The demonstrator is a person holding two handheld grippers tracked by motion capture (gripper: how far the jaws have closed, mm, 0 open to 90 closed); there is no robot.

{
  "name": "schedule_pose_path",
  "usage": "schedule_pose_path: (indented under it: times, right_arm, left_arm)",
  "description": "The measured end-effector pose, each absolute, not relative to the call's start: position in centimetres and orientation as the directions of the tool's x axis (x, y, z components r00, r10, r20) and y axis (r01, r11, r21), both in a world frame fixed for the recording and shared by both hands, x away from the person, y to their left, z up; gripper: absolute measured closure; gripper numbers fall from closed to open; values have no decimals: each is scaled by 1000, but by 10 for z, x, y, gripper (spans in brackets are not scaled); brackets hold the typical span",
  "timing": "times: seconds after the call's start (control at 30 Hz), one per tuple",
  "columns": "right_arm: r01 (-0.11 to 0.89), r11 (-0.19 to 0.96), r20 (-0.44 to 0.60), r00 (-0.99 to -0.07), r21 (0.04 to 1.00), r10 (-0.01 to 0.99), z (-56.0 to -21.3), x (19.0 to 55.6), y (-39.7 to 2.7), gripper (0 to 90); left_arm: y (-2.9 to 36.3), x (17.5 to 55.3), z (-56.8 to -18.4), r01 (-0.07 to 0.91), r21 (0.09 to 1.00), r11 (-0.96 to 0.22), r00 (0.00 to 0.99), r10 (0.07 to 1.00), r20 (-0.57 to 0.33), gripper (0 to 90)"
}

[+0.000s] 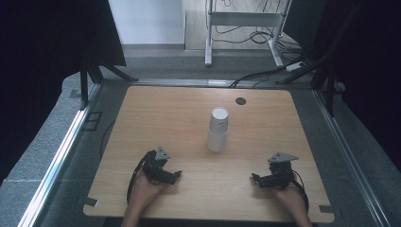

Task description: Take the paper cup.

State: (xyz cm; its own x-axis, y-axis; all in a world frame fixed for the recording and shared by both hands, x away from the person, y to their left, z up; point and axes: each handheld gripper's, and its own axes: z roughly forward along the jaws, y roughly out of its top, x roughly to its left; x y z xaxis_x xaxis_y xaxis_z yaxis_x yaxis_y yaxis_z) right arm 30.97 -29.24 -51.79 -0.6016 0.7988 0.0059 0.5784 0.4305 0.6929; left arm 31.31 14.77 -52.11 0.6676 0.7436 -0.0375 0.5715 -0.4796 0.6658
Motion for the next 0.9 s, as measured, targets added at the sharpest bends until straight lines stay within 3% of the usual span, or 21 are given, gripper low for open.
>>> schedule_pose_path:
  times: [0.9]
  right_arm:
    - [579,431,6,-602,693,799,-518,310,-292,0]
  left_arm:
    - [149,314,-520,571,665,-481,666,745,-33,22]
